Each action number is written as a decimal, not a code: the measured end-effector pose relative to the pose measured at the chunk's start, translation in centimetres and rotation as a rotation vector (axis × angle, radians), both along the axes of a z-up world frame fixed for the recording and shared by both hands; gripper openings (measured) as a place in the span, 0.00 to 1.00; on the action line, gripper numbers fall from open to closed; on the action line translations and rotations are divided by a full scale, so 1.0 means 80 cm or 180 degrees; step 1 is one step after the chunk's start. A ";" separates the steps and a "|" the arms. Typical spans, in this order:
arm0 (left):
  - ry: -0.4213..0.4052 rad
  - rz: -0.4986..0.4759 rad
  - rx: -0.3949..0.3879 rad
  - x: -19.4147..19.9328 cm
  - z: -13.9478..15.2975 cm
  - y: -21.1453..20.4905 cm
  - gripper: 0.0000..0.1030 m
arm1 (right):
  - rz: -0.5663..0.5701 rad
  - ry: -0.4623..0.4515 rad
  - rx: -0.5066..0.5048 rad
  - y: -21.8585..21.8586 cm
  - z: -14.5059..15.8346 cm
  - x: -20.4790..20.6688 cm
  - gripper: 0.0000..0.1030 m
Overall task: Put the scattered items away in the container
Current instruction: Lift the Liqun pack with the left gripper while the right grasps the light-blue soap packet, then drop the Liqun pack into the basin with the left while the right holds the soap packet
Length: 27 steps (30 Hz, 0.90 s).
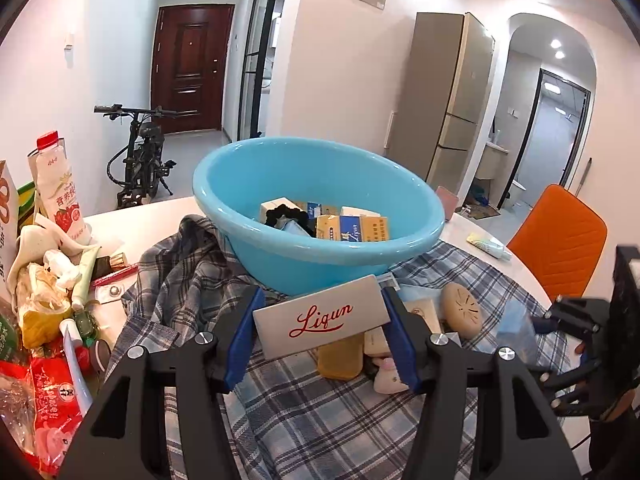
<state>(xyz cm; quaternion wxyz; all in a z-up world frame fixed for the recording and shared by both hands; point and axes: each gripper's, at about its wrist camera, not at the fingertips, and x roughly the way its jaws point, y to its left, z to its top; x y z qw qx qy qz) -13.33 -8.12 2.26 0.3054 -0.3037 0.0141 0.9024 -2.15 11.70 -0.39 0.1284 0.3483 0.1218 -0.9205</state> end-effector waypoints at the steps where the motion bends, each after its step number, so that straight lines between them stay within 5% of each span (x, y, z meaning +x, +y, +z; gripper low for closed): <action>1: 0.0005 -0.0003 -0.0004 0.001 0.000 0.001 0.56 | 0.0014 0.0040 0.0007 -0.001 0.008 0.000 0.46; 21: -0.0018 -0.0025 -0.0043 0.001 -0.003 0.007 0.56 | 0.0290 0.0942 -0.0283 -0.004 0.199 -0.084 0.46; 27: 0.0002 0.0003 -0.0073 0.003 -0.003 0.009 0.56 | 0.0352 0.1019 -0.0385 -0.010 0.217 -0.135 0.46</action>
